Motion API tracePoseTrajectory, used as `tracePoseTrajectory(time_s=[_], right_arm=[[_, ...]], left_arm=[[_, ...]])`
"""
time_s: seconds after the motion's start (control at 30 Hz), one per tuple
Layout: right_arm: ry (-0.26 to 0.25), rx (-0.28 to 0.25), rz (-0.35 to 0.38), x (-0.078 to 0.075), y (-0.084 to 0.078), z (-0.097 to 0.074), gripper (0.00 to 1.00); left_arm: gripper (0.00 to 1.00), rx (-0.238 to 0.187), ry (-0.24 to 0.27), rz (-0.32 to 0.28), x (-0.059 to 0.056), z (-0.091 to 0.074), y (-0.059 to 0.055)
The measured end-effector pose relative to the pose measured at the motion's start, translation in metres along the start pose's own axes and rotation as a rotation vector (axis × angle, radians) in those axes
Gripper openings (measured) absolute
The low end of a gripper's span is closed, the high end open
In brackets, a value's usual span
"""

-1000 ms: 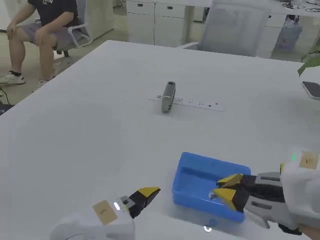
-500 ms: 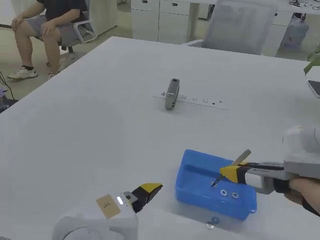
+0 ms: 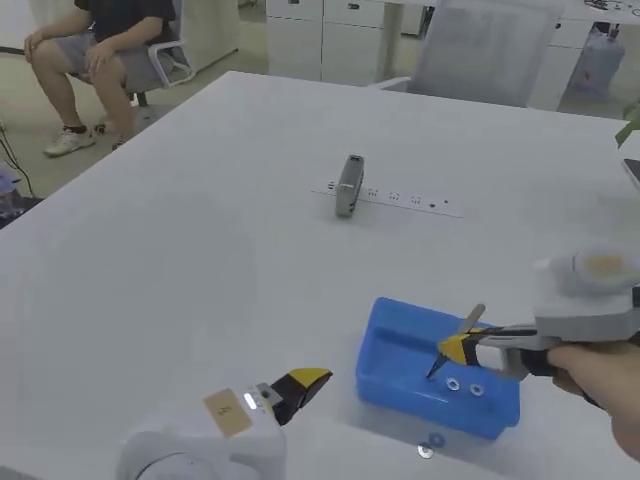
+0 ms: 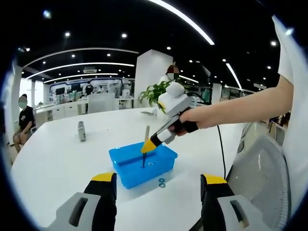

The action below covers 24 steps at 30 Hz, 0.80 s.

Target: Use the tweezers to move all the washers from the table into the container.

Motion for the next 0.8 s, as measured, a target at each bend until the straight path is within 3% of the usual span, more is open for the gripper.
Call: tracePoseTrajectory(time_s=[0.23, 0.5, 0.67, 0.8], right_arm=[[0.035, -0.015, 0.013, -0.005, -0.001, 0.001, 0.04], [0.048, -0.116, 0.045, 0.002, 0.004, -0.022, 0.04], [0.074, -0.151, 0.012, 0.017, 0.002, -0.047, 0.04], [0.123, -0.139, -0.011, 0.031, -0.007, -0.059, 0.04]], left_arm=[[0.71, 0.002, 0.001, -0.001, 0.0, 0.0, 0.0], [0.71, 0.008, -0.001, 0.0, 0.0, 0.0, -0.001], [0.7, 0.012, -0.009, 0.001, -0.001, 0.001, -0.001], [0.7, 0.017, -0.014, 0.003, -0.001, 0.001, -0.001]])
Point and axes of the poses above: the centre of the closed fingertips' face, and the gripper's own axes: z roughly forward along the fingers, x roughly to its left, y roughly out of its top, the point moved 8 cm from there along -z, roughly backward along the fingers, and after that the axes turned 13 degrees about -y, right-handed, at the moved point
